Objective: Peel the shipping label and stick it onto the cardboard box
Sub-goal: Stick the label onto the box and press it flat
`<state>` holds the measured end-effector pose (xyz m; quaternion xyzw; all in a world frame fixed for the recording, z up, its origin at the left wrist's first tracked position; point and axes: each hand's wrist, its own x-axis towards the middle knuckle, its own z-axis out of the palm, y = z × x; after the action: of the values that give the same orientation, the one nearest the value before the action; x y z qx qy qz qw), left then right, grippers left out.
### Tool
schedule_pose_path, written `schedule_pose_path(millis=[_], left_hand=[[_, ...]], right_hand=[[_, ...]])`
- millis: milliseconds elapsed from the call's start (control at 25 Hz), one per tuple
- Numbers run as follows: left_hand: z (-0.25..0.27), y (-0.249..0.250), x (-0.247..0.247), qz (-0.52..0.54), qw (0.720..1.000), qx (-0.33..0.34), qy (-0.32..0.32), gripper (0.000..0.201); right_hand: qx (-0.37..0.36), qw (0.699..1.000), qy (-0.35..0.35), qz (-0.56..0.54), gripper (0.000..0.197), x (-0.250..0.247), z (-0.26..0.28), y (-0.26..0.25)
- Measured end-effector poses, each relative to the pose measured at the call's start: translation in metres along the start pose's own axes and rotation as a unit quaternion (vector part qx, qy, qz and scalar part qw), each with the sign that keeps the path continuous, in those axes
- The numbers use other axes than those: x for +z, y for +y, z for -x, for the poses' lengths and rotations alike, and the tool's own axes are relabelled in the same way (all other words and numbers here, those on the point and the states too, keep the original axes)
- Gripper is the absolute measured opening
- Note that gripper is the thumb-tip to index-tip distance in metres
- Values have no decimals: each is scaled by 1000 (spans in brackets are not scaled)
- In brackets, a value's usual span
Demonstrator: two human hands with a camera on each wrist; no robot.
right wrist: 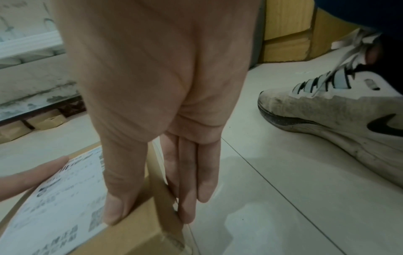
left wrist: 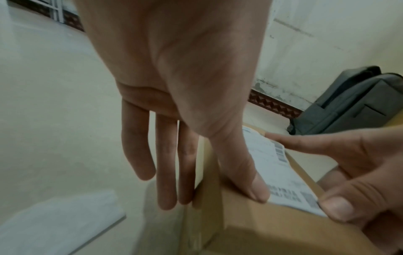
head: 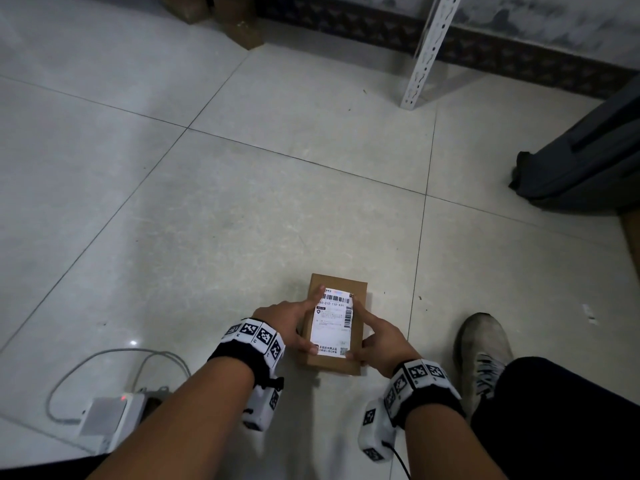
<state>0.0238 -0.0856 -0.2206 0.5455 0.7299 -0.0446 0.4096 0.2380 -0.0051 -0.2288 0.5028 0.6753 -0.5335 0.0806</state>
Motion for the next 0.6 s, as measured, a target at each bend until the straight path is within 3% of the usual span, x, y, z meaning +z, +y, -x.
schedule_pose_path(millis=[320,440,600], left_hand=[[2,0,-1,-10,1000,10,-2,119],[6,0,1,-40,999,4,9,120],[8,0,6,-44,999,-4,16,119]], right_hand=[[1,1000,16,-20,111,1,-3,4],[-27,996,55,60,105,5,11,5],[-8,984,41,173,87,15,24,2]])
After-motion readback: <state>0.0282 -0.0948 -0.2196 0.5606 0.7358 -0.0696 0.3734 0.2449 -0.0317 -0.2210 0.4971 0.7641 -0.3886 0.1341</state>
